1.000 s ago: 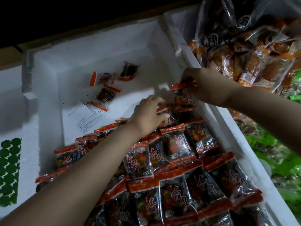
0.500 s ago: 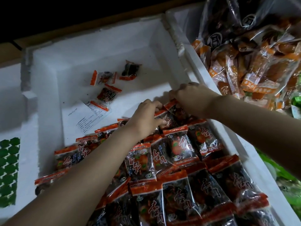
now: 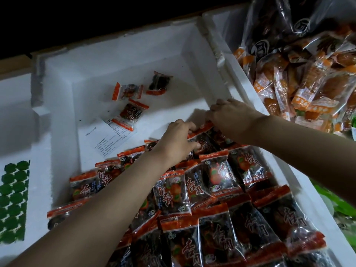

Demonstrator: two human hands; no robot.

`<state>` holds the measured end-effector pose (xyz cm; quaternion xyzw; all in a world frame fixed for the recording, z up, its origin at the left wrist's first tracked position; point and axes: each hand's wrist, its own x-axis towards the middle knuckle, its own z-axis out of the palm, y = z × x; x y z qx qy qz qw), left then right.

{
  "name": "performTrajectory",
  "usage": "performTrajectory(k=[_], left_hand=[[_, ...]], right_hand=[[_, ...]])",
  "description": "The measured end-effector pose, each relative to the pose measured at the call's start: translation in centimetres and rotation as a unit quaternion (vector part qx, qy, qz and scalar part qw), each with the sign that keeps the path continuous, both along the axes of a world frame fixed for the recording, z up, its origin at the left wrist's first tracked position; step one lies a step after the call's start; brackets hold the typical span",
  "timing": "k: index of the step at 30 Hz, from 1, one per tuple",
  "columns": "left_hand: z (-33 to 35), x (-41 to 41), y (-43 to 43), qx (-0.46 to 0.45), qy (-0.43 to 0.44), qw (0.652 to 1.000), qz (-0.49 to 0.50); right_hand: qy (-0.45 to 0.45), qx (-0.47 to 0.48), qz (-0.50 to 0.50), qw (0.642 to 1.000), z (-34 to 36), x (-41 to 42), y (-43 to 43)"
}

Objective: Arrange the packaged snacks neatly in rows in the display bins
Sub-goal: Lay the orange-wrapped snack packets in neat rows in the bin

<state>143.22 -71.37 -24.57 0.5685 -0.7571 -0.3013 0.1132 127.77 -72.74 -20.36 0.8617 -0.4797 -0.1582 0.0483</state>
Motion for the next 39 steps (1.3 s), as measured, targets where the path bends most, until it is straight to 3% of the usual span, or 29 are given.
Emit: performTrajectory(k=[8,17,22,31,34,39], left_hand=[[-0.1,0.0,0.0,-0.004,-0.008,1.000,-0.007],[-0.1,0.1,0.1,-0.008,0.014,1.000,-0.003],[-0.2,0.1,0.1,-0.015,0.015,1.000,-0.003],[-0.1,0.0,0.5,-0.045,-0.006,0.999,-0.019],[0.6,1.2,0.7,-0.088,0.002,0.996,-0.009],[1.1,5.7,-0.5,-0.174,-0.003,0.981,0.089]], right_hand=[[-0.116,0.035,-0.082,0.989,0.9,-0.6,-0.9],[0.046,-0.053,0.028,0.997,-0.3,-1.2,0.1],[0.028,-0.070,0.040,0.996,-0.7,-1.2,-0.5],[-0.010,0.002,0.022,1.000,-0.4,-1.3,0.2],[-0.076,0.016,-0.001,0.997,0.0,-0.4,0.0],[-0.222,0.023,-0.035,0.974,-0.5,3.0,-1.6]])
